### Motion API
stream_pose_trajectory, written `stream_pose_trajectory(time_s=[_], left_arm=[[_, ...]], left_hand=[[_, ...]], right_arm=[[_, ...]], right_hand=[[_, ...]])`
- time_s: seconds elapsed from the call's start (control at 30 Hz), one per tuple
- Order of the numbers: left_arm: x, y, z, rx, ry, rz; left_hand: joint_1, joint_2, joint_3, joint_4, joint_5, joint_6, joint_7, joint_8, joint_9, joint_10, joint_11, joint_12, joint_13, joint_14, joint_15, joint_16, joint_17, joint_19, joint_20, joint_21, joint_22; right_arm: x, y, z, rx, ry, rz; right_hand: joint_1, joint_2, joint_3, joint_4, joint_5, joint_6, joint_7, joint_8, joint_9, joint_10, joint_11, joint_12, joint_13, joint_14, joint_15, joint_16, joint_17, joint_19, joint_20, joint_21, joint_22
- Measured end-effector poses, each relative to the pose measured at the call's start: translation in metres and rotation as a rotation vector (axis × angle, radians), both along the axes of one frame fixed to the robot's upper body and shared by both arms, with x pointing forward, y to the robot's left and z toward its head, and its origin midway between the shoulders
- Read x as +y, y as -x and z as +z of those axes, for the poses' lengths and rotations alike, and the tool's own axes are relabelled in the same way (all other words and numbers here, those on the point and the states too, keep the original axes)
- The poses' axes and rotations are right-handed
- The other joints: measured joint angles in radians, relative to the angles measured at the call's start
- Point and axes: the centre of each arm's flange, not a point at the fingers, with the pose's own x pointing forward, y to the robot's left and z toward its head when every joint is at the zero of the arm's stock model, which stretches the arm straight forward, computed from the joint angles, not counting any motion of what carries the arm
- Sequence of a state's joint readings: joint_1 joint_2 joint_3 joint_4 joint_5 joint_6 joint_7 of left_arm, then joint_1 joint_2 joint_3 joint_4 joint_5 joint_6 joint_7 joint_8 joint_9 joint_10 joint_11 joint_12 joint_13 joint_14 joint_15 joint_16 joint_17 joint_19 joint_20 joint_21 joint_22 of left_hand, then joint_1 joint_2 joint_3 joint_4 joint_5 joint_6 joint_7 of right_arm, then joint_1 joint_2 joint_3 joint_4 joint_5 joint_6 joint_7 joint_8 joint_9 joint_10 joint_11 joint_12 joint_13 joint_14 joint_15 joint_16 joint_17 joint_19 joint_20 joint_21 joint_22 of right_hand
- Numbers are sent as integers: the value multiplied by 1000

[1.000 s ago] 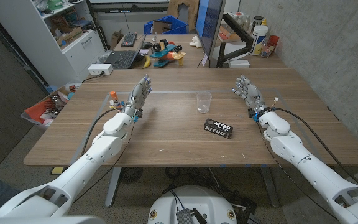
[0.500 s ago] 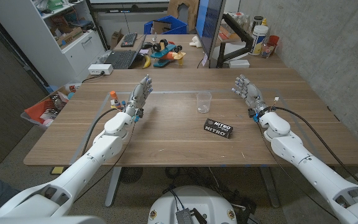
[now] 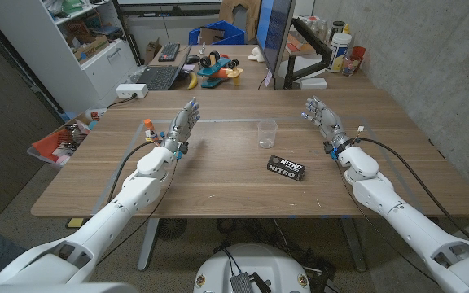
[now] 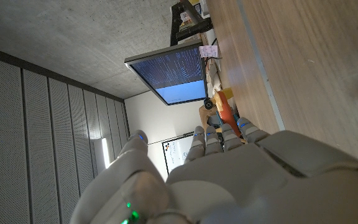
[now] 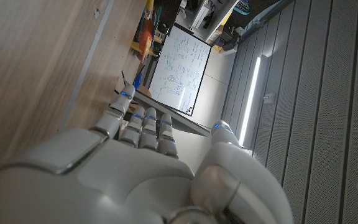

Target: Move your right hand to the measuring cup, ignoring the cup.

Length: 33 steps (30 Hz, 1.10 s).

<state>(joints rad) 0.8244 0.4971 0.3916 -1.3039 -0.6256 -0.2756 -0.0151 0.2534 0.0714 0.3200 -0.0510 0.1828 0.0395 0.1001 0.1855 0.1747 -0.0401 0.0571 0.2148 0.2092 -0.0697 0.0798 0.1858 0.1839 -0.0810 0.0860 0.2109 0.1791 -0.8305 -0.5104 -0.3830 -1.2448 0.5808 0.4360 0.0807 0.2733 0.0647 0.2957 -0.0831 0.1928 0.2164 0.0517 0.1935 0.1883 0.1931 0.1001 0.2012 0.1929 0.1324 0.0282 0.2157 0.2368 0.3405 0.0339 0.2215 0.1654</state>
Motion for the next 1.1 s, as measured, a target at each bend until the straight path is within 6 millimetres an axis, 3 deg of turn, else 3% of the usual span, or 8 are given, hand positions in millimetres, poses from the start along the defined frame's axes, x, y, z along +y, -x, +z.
stream_pose_trajectory(time_s=[1.1], left_arm=[[4, -3, 6, -1, -18, 7]], left_hand=[[0, 0, 0, 0, 0, 0, 0, 0, 0, 0, 0, 0, 0, 0, 0, 0, 0, -4, 4, -4, 0]], right_arm=[[19, 9, 17, -134, 80, 27]], right_hand=[[-6, -5, -4, -12, 11, 23, -23, 8, 0, 29, -18, 7, 0, 27, -20, 0, -9, 15, -4, -7, 0]])
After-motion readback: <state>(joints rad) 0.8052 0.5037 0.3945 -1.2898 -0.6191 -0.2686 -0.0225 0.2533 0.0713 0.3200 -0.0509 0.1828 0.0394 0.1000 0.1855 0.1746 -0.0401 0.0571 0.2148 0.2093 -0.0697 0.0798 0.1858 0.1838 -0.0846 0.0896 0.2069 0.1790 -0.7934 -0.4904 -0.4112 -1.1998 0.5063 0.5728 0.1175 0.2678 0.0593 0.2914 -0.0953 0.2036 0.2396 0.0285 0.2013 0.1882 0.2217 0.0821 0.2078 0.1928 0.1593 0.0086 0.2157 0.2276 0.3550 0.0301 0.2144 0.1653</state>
